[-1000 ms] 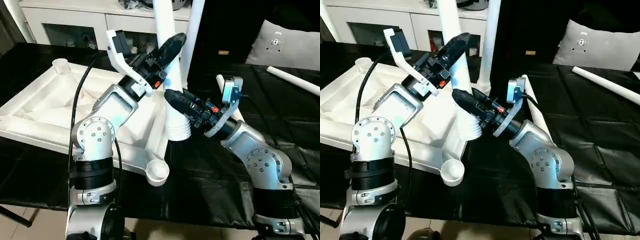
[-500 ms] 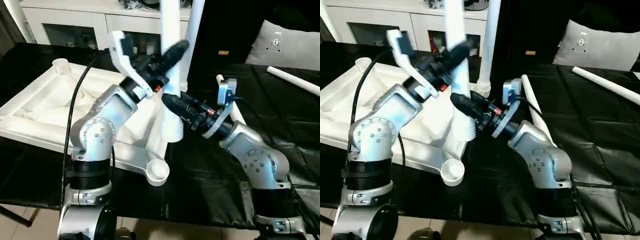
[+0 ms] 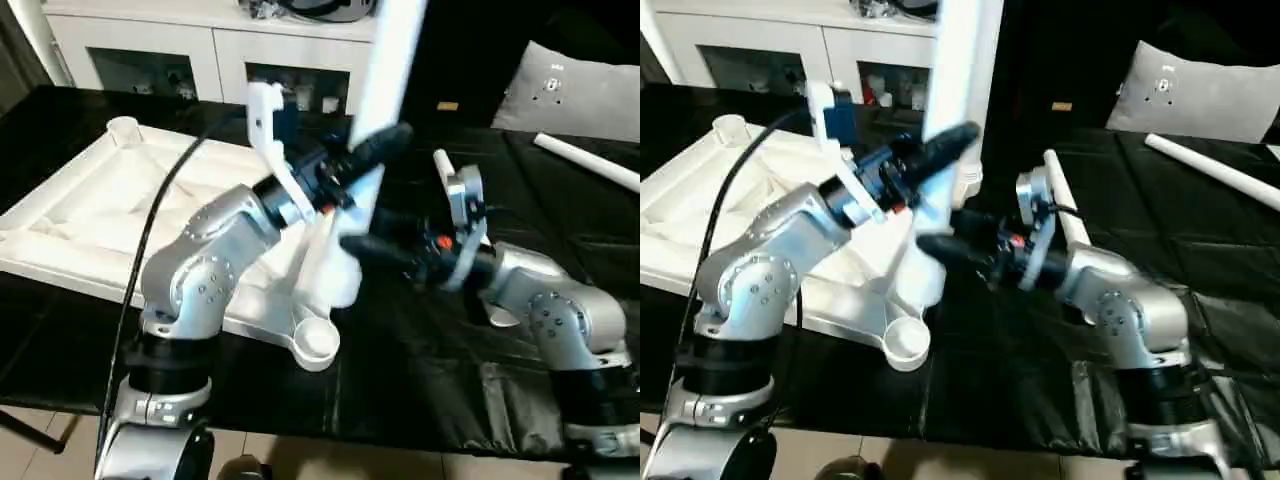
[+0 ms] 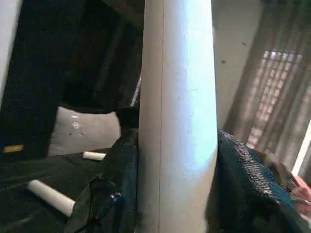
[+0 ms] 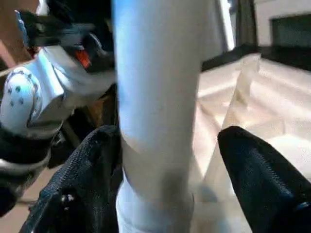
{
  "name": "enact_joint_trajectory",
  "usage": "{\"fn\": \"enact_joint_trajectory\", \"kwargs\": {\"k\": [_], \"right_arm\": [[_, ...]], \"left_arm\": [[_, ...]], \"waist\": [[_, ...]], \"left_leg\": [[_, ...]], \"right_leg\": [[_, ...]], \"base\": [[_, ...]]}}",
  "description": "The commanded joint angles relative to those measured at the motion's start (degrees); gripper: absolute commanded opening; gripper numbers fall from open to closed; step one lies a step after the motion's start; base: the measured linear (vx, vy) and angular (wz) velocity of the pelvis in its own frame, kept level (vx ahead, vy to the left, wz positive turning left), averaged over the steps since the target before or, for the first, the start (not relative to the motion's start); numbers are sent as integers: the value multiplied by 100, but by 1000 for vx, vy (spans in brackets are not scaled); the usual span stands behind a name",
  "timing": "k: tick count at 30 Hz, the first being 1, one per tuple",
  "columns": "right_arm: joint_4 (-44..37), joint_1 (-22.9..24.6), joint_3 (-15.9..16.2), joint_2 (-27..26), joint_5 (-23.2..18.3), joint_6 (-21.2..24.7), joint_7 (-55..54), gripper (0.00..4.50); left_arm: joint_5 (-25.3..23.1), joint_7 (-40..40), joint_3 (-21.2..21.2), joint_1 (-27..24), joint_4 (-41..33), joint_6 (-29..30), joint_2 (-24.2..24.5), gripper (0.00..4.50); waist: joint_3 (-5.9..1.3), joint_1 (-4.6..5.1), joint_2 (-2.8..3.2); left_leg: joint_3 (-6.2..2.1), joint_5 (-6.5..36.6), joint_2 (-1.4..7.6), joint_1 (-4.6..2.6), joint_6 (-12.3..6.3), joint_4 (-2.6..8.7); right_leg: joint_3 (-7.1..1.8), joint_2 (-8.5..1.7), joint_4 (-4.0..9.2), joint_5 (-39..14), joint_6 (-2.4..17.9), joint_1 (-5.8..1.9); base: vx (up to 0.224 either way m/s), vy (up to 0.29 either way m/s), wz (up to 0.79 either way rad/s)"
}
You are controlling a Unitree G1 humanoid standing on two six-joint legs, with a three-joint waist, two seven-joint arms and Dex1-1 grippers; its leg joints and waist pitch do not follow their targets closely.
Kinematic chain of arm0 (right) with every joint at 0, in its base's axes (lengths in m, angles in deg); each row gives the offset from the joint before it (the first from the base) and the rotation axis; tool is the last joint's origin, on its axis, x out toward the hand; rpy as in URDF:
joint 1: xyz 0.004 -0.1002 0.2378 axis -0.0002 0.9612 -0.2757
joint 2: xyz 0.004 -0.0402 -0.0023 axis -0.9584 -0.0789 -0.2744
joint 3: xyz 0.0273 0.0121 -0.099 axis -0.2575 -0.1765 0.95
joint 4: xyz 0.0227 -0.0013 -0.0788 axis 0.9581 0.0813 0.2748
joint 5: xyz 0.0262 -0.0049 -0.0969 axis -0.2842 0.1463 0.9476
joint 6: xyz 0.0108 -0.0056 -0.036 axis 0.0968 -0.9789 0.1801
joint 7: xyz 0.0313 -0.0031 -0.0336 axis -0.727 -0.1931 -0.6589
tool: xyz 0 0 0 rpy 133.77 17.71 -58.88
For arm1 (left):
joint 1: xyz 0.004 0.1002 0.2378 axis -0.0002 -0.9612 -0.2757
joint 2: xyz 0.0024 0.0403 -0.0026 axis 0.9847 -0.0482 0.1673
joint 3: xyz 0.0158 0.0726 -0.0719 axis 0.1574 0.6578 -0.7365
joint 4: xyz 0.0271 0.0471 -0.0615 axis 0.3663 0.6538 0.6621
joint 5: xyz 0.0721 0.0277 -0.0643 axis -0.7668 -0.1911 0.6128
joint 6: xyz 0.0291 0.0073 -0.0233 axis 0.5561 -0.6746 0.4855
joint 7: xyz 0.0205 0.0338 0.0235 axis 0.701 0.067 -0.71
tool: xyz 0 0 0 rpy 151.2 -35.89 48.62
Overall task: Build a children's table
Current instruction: Pick table leg
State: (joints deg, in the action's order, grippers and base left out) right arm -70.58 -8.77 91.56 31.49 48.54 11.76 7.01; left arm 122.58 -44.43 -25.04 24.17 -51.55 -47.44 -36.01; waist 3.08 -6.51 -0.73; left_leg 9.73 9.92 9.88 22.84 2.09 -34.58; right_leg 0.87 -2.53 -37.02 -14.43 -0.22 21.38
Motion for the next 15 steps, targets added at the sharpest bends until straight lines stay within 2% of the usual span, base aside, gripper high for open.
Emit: {"fn": "enact_joint_trajectory", "kwargs": {"k": [1, 5, 15], "right_arm": [[24, -157, 114, 99, 8, 25, 206, 354], [124, -208, 213, 121, 79, -47, 363, 354], [180, -232, 371, 50, 24, -18, 627, 354]], "left_arm": [[78, -156, 90, 4, -201, -72, 13, 180], [108, -331, 195, -39, -291, -68, 31, 180], [59, -495, 346, -76, -315, -137, 19, 180]], "waist": [[-379, -10, -65], [-376, 0, -69], [-372, -1, -64]], "left_leg": [[-82, 339, 300, -150, -146, 329], [-80, 370, 305, -150, -153, 330], [-80, 462, 309, -158, -132, 335]], "right_leg": [[-197, -494, 407, 511, 1231, -258], [-193, -500, 410, 401, 1288, -249], [-193, -495, 422, 284, 1281, -233]], "base": [[0, 0, 0], [0, 0, 0], [0, 0, 0]]}}
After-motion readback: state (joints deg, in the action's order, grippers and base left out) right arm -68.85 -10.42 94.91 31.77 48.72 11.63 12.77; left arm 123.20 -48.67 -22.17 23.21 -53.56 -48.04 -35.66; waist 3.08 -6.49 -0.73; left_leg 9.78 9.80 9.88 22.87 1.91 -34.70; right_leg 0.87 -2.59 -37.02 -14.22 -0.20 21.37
